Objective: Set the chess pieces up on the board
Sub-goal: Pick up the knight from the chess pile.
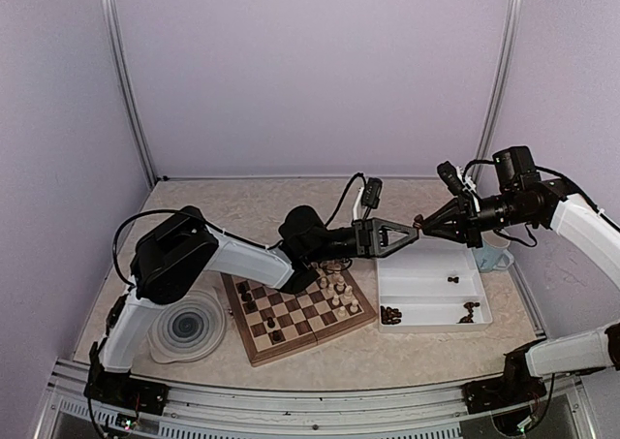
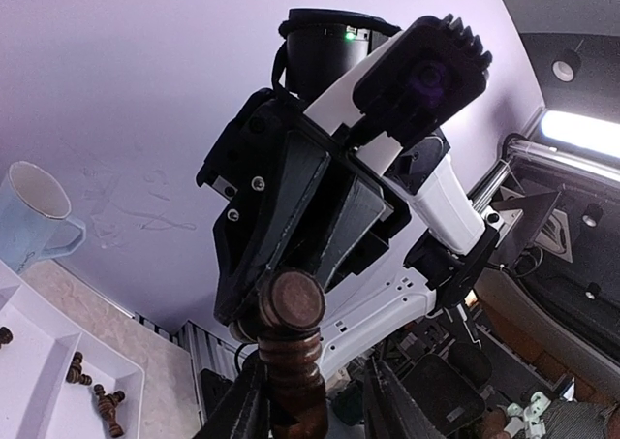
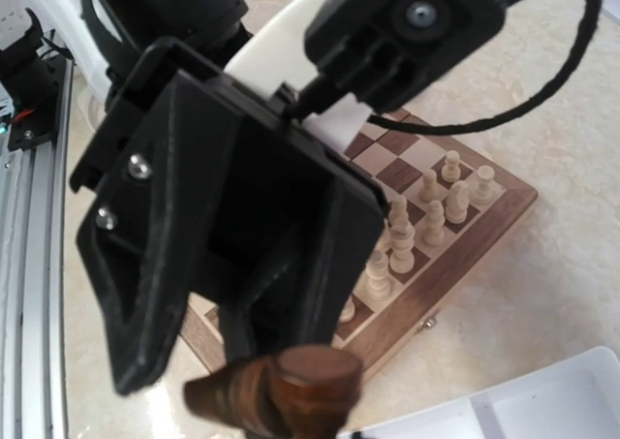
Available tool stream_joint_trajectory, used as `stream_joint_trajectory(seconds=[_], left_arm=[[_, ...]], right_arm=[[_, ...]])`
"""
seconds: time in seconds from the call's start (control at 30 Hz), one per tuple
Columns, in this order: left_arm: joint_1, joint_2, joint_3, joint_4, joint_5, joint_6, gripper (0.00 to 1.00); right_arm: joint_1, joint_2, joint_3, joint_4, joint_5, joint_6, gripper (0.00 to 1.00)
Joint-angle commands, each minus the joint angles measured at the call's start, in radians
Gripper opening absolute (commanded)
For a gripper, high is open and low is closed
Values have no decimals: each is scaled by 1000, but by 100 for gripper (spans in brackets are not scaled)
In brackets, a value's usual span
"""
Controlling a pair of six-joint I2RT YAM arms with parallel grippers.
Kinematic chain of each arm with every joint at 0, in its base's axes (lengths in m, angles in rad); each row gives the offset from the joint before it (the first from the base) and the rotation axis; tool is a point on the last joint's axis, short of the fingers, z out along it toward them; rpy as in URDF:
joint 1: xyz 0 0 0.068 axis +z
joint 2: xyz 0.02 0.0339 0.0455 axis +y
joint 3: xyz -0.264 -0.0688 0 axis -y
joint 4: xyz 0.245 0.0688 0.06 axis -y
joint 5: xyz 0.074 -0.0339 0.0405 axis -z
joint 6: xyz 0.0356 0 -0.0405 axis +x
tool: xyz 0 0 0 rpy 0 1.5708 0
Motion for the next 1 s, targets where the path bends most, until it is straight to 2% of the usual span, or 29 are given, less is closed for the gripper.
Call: stream_joint_trajectory(seconds=[0.0, 0.4, 0.53, 0.63, 0.73, 0.83, 0.97], left_arm=[[-7, 31, 38, -2, 31, -11, 31], [5, 38, 26, 37, 40, -59, 14], [22, 26, -4, 44, 37, -73, 0], [49, -21, -48, -18, 47, -37, 0], [76, -94, -92, -227, 59, 79, 0], [99, -209, -98, -643, 42, 275, 0], [103, -360, 28, -1311, -79, 669, 0]], right_arm=[[-12, -10, 0, 8, -7, -1, 0], [-14, -10, 2, 26, 19, 7, 0], [-14, -16, -3, 25, 36, 5, 0], [-14, -31, -18, 29, 74, 3, 0], [-20, -52, -39, 51, 119, 8, 0], [-28, -60, -58, 72, 161, 6, 0], [-28, -50, -126, 109, 247, -16, 0]])
